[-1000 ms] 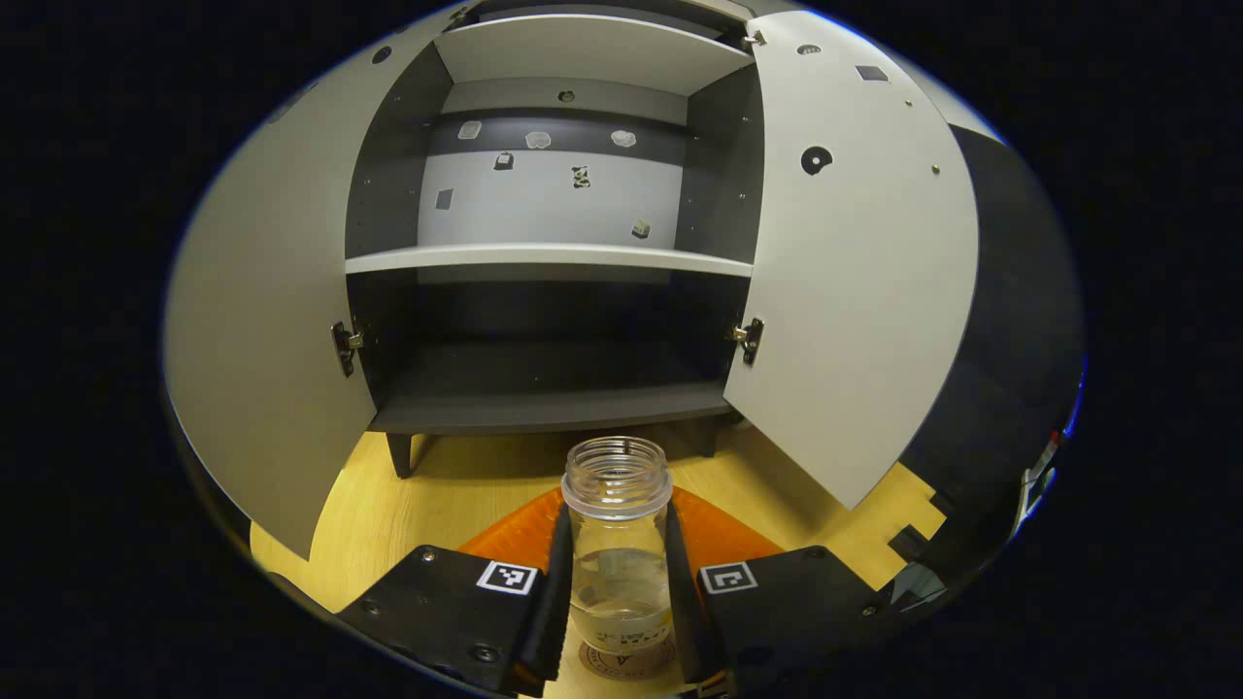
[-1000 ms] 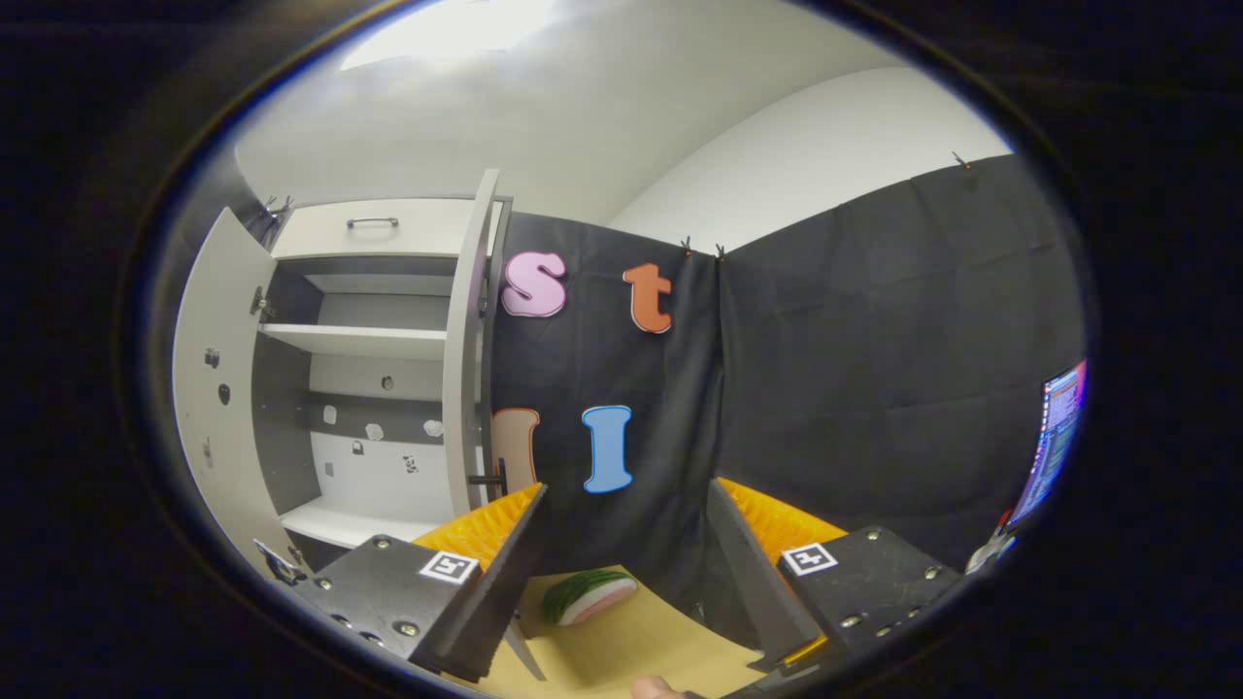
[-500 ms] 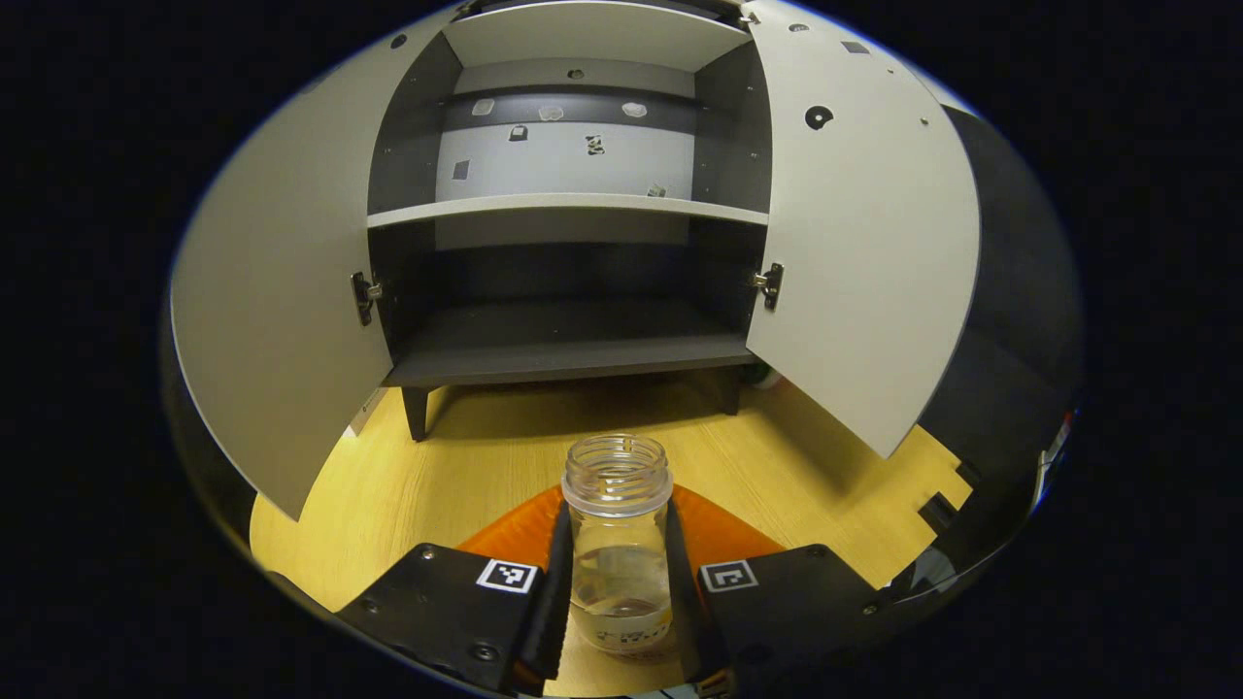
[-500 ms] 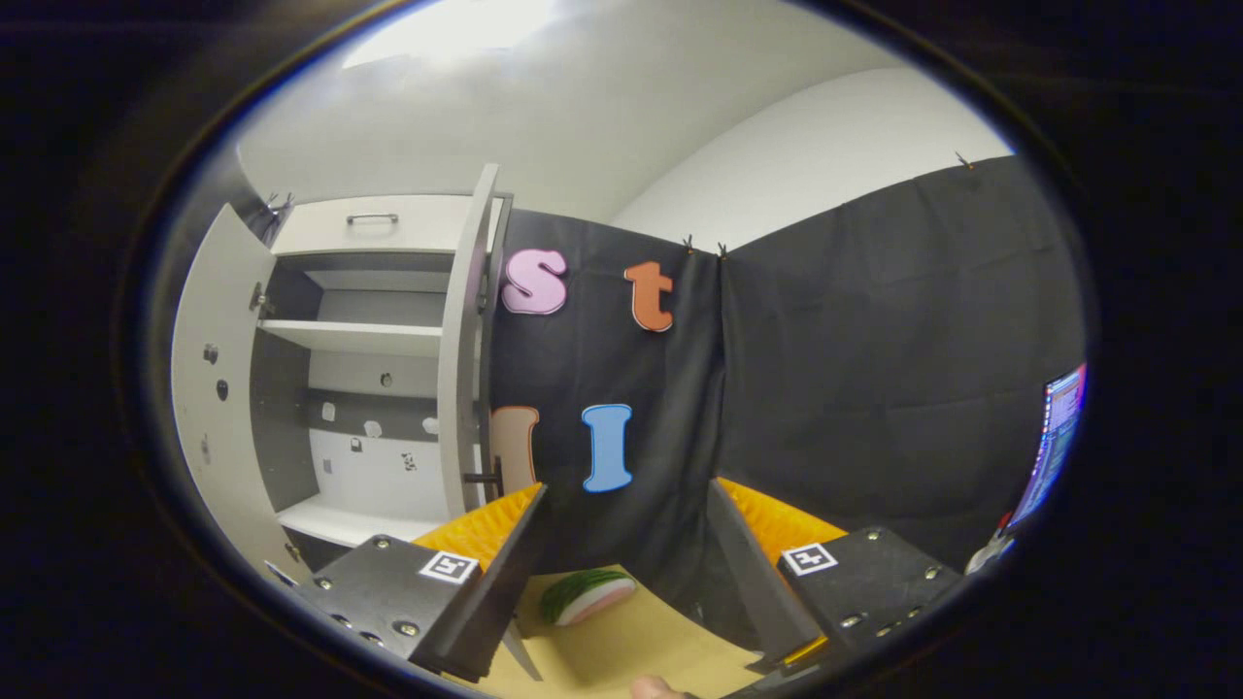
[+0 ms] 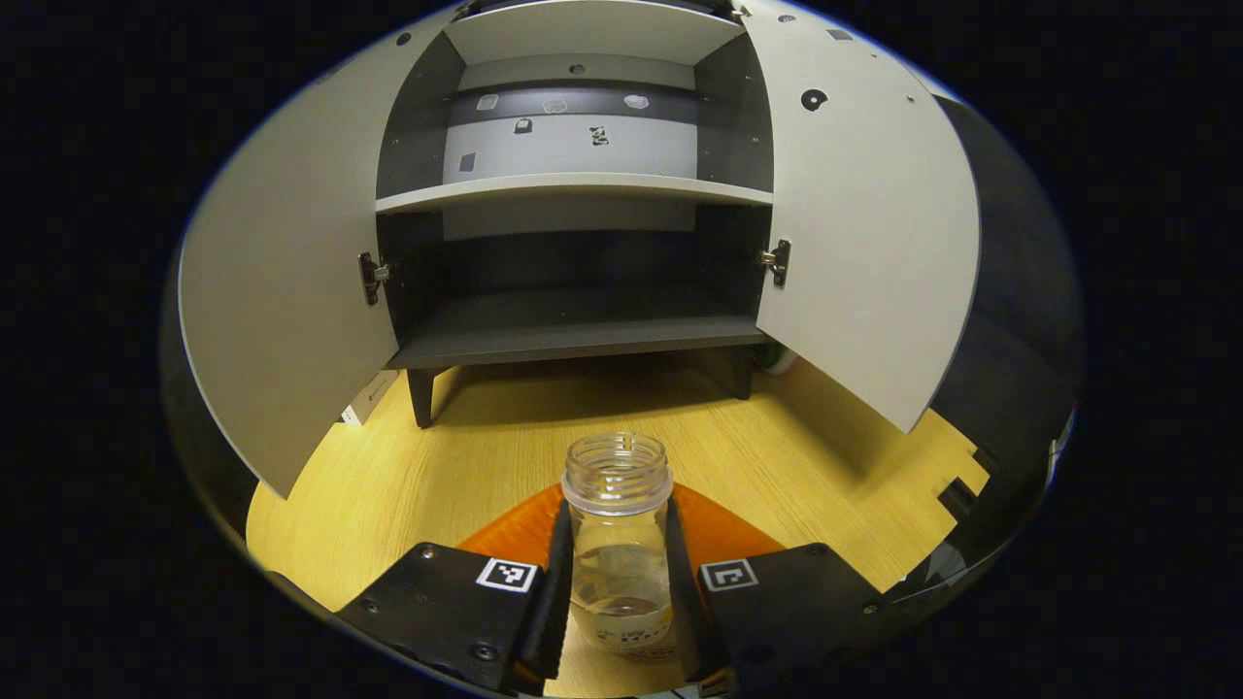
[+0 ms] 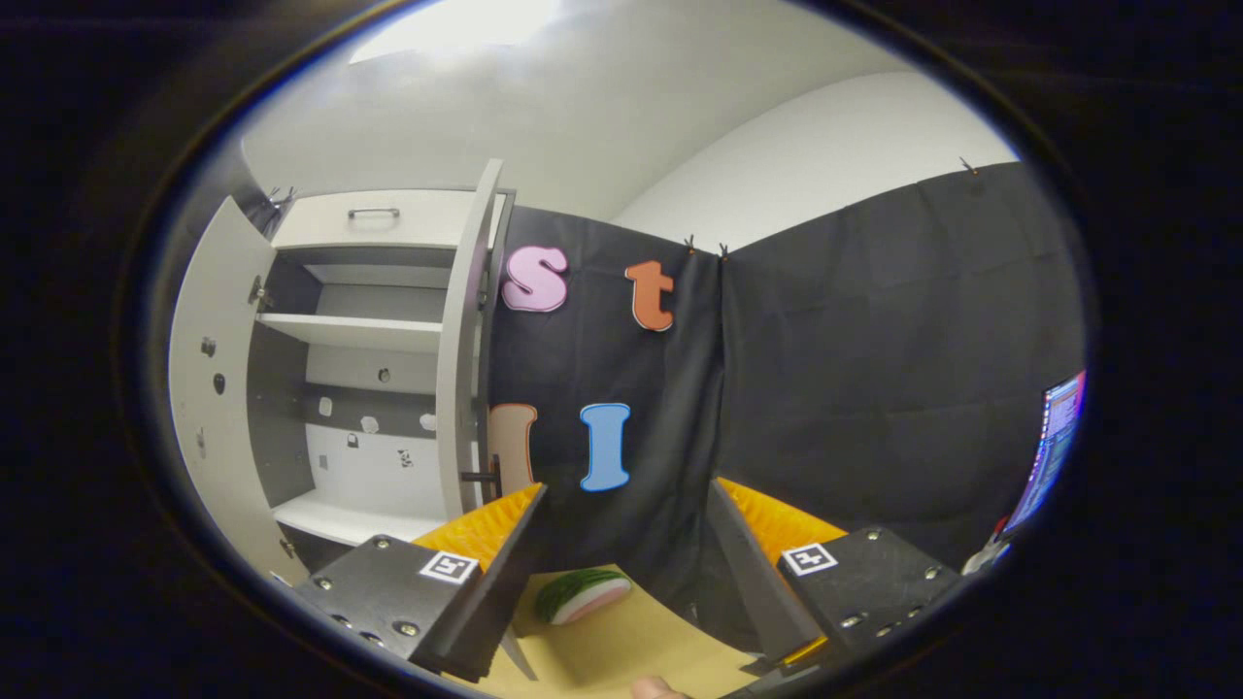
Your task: Grasp the bottle in the cabinet with the left hand and place it on the coaster, then close the right door with the right hand and the left door with the left hand.
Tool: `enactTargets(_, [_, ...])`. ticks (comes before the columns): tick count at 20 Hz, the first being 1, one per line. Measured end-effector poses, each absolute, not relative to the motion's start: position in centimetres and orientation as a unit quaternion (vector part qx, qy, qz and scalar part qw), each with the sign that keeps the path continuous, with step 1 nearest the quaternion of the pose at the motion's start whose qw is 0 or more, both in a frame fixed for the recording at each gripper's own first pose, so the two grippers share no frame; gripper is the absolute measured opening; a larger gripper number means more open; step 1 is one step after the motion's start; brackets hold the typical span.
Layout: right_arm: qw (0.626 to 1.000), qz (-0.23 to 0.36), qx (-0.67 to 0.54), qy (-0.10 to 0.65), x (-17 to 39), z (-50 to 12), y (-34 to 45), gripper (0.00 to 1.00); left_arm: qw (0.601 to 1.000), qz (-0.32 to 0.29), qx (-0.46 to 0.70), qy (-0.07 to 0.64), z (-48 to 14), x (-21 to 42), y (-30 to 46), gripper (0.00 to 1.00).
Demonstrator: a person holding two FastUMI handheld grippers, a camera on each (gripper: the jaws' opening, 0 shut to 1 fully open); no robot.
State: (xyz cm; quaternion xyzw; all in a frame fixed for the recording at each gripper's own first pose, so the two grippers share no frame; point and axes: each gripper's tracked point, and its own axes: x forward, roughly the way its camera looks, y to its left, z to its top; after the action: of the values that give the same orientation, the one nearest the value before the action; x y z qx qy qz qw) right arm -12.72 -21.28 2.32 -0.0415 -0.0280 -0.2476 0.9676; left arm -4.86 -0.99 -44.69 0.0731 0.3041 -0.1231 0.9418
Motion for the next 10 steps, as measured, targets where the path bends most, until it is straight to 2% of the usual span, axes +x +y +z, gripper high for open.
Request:
enactTargets(7, [0.969, -0.243, -0.044, -0.023, -12.4, 1.99, -21.19, 0.98, 0.941, -0.122, 0.083, 0.305, -44.76, -5.35, -1.24, 0.48])
enactTargets(8, [0.969, -0.243, -0.044, -0.022, -12.31, 1.94, -21.17, 0.92, 0.941, -0.121, 0.081, 0.305, -44.73, -5.41, -1.16, 0.49])
enactTargets(10, [0.969, -0.241, -0.044, -0.02, -11.89, 1.78, -20.92, 0.92, 0.941, -0.118, 0.078, 0.306, -44.67, -5.62, -1.0, 0.49])
